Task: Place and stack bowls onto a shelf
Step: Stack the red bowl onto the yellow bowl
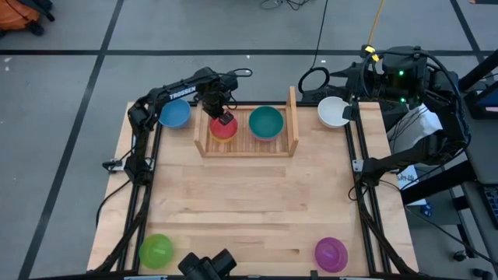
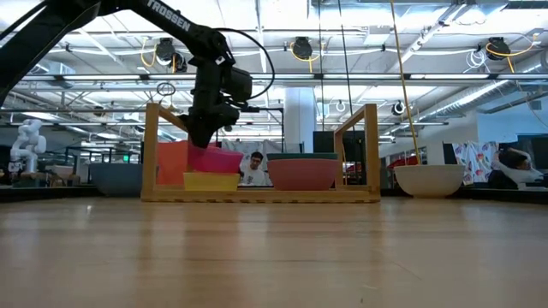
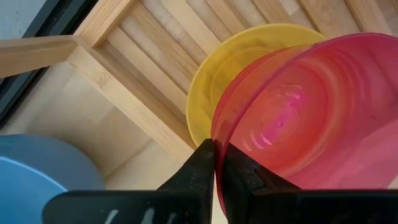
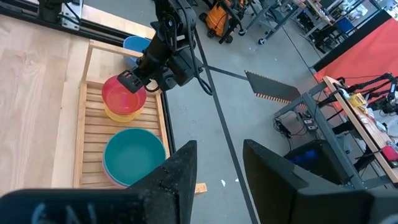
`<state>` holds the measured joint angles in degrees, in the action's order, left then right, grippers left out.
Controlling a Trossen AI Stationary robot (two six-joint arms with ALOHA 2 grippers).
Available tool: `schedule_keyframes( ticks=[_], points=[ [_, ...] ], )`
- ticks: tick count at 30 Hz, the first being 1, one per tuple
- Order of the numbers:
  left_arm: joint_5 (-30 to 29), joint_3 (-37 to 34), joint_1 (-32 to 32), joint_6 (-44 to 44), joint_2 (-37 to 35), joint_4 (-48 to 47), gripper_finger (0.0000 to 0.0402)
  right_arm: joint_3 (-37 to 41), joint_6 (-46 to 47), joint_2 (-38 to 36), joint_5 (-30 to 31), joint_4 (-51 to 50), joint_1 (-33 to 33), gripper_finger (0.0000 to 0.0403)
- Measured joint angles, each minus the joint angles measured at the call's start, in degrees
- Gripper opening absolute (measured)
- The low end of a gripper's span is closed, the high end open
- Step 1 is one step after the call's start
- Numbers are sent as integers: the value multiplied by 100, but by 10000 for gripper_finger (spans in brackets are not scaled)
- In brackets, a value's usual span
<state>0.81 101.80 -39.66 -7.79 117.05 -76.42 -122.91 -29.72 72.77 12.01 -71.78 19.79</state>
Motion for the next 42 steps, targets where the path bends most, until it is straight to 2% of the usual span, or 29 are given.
schedule_keyframes(
  ticks=[9, 16, 28, 33, 39, 42],
  points=[
    [-93, 0, 4, 31, 1, 49, 82, 0, 9, 0, -2, -1, 0, 125],
    [-16, 0, 30, 166, -104, -39, 88, 0, 9, 0, -2, -1, 0, 125],
    [24, -2, 372, 13, -1490, 316, 88, 0, -130, 0, -2, 57, 0, 125],
    [-32, -2, 832, -248, -2190, 448, 88, 0, -132, 0, -2, 47, 0, 125],
    [-883, -2, 1764, -401, -2943, 542, 88, 0, -125, -2, -4, 32, 0, 125],
    [-1091, -2, 2155, -643, -3267, 552, 88, 0, -141, -31, -4, -112, 0, 125]
  ],
)
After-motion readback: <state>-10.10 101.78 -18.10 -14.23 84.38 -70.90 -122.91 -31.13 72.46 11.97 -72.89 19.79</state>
